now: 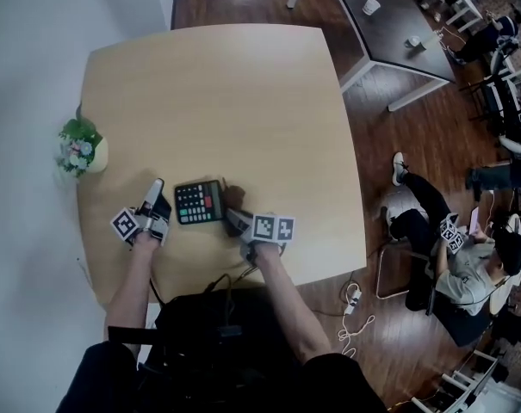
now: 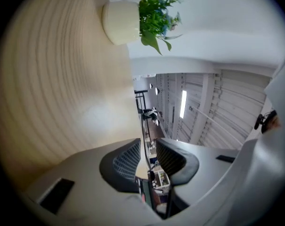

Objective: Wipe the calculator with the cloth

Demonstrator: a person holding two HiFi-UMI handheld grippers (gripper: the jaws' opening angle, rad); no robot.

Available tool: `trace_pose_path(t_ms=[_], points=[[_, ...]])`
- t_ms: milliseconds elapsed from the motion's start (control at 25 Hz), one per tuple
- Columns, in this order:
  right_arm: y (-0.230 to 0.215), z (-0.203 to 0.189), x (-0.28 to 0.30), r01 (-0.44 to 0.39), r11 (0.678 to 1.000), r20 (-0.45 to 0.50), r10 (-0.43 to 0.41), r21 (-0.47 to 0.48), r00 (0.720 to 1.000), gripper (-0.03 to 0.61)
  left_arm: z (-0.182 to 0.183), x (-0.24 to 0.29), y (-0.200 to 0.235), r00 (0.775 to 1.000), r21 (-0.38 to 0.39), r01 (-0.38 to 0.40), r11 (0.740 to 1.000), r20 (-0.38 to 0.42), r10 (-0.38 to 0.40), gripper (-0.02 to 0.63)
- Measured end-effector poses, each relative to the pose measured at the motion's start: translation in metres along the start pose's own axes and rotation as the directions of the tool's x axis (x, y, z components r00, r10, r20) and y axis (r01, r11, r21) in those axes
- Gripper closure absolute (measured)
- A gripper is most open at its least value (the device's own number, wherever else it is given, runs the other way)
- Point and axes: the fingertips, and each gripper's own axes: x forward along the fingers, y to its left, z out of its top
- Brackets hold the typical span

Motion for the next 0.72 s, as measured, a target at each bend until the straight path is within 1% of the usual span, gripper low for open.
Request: trace_pose_path(t_ms=[40,80,120,160,200,240,280,320,360,440,520,560,600,640,720], points=[[0.000,0.005,-0.004,0.020,0.998,0.011,-0.019,-0.060,1.000,0.515,-0.014,-0.006,-0.012,0.998,0.021,0.020,1.000,-0.062,-0.019,0.518],[0.000,0.014,-0.008,0.042,0.989,0.019,-0.040,-0.141,0.999,0.514,-0.034,-0.013,-0.024,0.989,0.037,0.051,0.998,-0.141,-0.045,0.518],[0.002,0.026,-0.009,0.066,0.970,0.026,-0.061,-0.233,0.998,0.514,-0.059,-0.021,-0.035,0.970,0.039,0.085,0.996,-0.232,-0.074,0.517],[0.005,0.040,-0.009,0.087,0.942,0.035,-0.080,-0.323,0.996,0.514,-0.087,-0.028,-0.042,0.941,0.031,0.116,0.993,-0.324,-0.100,0.519],[0.010,0.056,-0.007,0.102,0.910,0.045,-0.092,-0.401,0.995,0.512,-0.114,-0.035,-0.045,0.907,0.018,0.134,0.991,-0.405,-0.115,0.520],[0.016,0.071,-0.002,0.106,0.878,0.051,-0.093,-0.467,0.994,0.512,-0.140,-0.039,-0.044,0.876,0.007,0.135,0.991,-0.468,-0.116,0.520],[0.023,0.085,0.005,0.101,0.847,0.049,-0.089,-0.521,0.995,0.512,-0.161,-0.041,-0.039,0.853,0.001,0.124,0.992,-0.511,-0.106,0.520],[0.029,0.095,0.014,0.089,0.819,0.035,-0.084,-0.567,0.996,0.512,-0.176,-0.041,-0.033,0.840,0.000,0.106,0.994,-0.536,-0.090,0.520],[0.034,0.100,0.024,0.070,0.793,0.006,-0.084,-0.606,0.996,0.512,-0.184,-0.038,-0.027,0.838,0.000,0.086,0.996,-0.541,-0.072,0.526],[0.038,0.095,0.043,0.021,0.752,-0.084,-0.101,-0.658,0.991,0.512,-0.188,-0.029,-0.021,0.855,0.003,0.055,0.998,-0.517,-0.045,0.531],[0.037,0.080,0.049,-0.007,0.730,-0.152,-0.133,-0.684,0.979,0.512,-0.187,-0.020,-0.021,0.868,0.021,0.045,0.999,-0.496,-0.028,0.539],[0.036,0.074,0.047,-0.007,0.728,-0.159,-0.140,-0.686,0.977,0.511,-0.187,-0.019,-0.021,0.868,0.035,0.042,0.999,-0.496,-0.019,0.545],[0.036,0.069,0.043,-0.001,0.735,-0.154,-0.140,-0.678,0.978,0.512,-0.187,-0.018,-0.020,0.867,0.047,0.041,0.998,-0.499,-0.012,0.545],[0.035,0.064,0.039,0.006,0.747,-0.144,-0.136,-0.664,0.980,0.512,-0.186,-0.018,-0.018,0.866,0.052,0.039,0.998,-0.499,-0.008,0.546],[0.035,0.049,0.028,0.018,0.769,-0.126,-0.128,-0.639,0.984,0.512,-0.183,-0.020,-0.015,0.873,0.039,0.027,0.999,-0.488,-0.005,0.555]])
